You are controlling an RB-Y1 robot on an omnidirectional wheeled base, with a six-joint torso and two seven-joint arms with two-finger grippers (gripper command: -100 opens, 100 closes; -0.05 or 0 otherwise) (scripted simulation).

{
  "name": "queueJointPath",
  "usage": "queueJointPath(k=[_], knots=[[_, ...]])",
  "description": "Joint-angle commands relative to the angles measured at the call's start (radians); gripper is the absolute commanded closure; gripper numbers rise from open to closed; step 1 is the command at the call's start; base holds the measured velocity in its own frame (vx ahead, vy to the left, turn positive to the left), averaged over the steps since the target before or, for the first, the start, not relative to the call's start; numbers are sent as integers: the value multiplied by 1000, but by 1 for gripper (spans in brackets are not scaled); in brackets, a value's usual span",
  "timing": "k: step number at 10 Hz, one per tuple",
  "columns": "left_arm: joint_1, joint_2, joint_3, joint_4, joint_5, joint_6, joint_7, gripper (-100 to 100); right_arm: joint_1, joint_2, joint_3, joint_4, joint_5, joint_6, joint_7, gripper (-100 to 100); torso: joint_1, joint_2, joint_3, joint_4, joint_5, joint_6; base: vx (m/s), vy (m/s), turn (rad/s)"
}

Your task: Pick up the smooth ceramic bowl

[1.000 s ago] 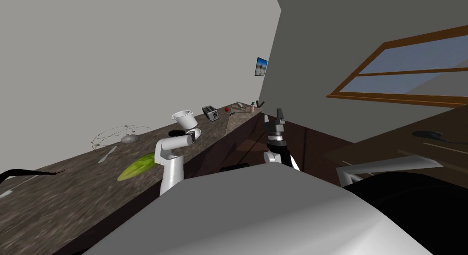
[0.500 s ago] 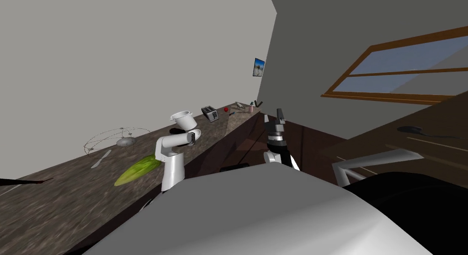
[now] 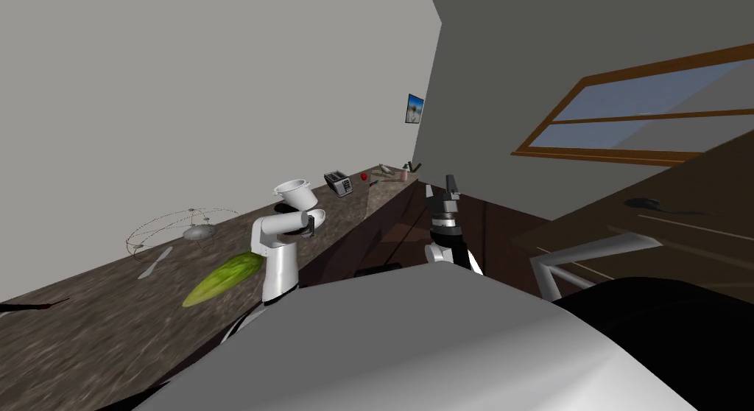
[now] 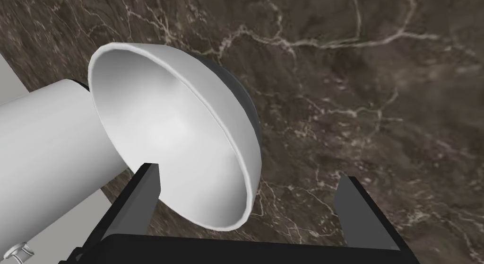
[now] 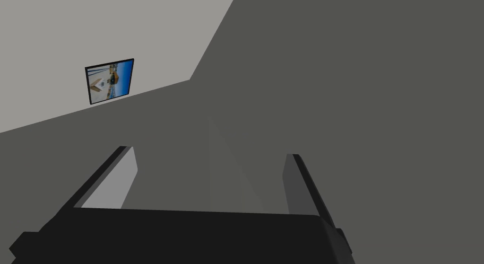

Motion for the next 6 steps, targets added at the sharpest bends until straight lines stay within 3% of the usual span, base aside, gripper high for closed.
queueJointPath(k=[1, 5, 6], knots=[[-19, 2, 6, 21, -2, 49, -6, -100, 0, 0, 0, 0, 0, 0, 0, 0, 0, 0, 0, 0, 0, 0, 9, 52, -59], [-45, 3, 16, 59, -5, 134, -19, -100, 0, 0, 0, 0, 0, 0, 0, 0, 3, -1, -1, 0, 1, 0, 24, 95, -54], [-37, 2, 13, 47, -5, 120, -17, -100, 0, 0, 0, 0, 0, 0, 0, 0, 4, -2, -1, 0, 1, 0, 21, 55, -15]])
